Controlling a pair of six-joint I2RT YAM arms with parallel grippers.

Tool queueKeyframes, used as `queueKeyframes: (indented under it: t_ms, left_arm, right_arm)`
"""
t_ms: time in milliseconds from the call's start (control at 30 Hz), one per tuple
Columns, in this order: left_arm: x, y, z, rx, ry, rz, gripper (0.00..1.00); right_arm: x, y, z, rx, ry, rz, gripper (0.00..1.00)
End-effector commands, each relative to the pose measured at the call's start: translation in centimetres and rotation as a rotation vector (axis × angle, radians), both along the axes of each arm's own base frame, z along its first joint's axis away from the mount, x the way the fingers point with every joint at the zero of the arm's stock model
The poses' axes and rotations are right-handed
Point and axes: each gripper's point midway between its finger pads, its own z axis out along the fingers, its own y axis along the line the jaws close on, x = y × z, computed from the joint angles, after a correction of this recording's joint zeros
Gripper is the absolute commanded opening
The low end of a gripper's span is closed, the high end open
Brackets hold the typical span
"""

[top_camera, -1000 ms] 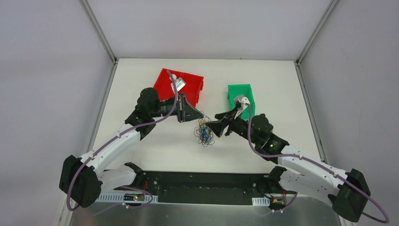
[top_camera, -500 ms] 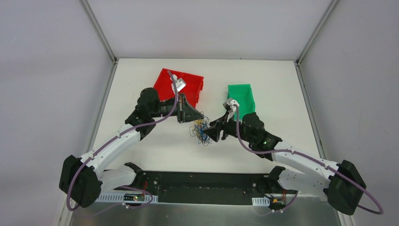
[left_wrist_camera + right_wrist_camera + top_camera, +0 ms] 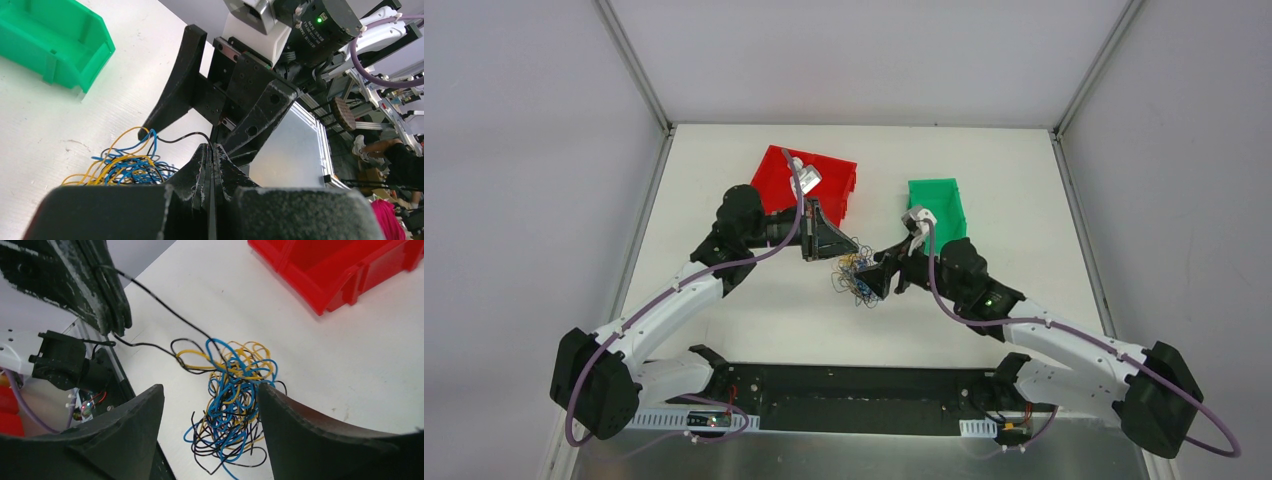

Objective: Untangle the cables

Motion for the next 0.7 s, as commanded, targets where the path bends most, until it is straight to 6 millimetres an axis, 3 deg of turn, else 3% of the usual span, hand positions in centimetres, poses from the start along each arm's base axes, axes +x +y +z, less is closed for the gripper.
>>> queueKeyframes:
  t_ms: [0,167,300,567,667]
  left_arm:
    - [-0.8,-0.2,3.2,-0.064,-0.095,-0.041,0.00]
    - [-0.9,-0.3,3.2,-0.064,-0.094,-0.045,0.00]
    - [-1.2,-0.3,3.3,-0.068,-0.097,-0.061,0.00]
    - [-2.5,-0.8,4.0,-0.095,-0.097,-0.146,0.00]
    - [-2.6,-0.8,4.1,-0.098,-0.103,-0.146,0.00]
  right_arm:
    - [1.4,-0.9,3.5,0.081,-0.086,-0.100,0.73]
    - [1.4,-1.7,4.2,0.101,-0.115,-0.123,0.88]
    - [0.4,-1.3,4.5,0.103,-0.129,-0.061,0.90]
    - [-1.7,-0.3,4.8,0.099,-0.138,0.083,0.80]
    - [-2.2,-0.2,4.9,0.099,-0.134,0.106,0.69]
